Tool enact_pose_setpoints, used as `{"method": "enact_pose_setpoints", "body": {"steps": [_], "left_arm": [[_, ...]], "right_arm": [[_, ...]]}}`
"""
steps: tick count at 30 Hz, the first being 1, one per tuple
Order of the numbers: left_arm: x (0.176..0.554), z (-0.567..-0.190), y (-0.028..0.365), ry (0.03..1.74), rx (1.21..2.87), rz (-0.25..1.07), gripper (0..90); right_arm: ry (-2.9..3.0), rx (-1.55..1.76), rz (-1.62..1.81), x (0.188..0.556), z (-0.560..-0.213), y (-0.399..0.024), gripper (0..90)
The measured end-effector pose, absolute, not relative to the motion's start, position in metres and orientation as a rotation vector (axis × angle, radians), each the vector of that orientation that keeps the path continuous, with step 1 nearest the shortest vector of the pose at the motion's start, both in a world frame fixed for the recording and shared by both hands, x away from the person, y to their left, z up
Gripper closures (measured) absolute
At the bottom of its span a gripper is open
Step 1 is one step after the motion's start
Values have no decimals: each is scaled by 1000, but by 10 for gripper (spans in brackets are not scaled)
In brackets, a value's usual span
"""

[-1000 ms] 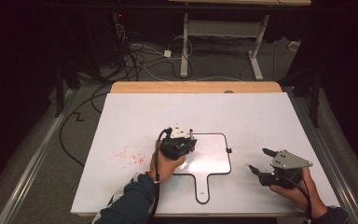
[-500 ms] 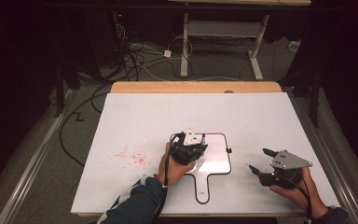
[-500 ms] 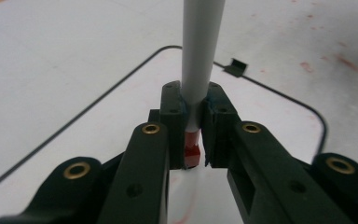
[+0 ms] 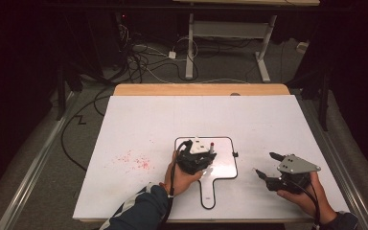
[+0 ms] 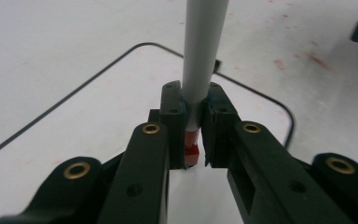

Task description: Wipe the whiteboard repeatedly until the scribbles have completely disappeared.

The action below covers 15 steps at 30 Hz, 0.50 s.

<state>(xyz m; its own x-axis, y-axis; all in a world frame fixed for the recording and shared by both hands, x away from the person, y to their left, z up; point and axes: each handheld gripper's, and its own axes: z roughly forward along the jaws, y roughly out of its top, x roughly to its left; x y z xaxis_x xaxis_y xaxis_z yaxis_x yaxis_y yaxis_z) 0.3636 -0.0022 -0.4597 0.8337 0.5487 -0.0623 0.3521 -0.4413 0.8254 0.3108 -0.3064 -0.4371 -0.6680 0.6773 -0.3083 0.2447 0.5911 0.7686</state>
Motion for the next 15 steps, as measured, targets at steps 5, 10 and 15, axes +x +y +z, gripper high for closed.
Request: {"method": "enact_pose_setpoints", "body": {"steps": [5,10,15], "left_arm": [[363,-459,-7,640,2090,262,785],[369,-457,12,703,2095,281,785],[378,-458,39,794,2076,323,785]], "right_arm": [[2229,728,951,310,-437,-306,261],[2225,733,954,310,-437,-308,261],[2226,733,952,310,-437,-308,261]]}}
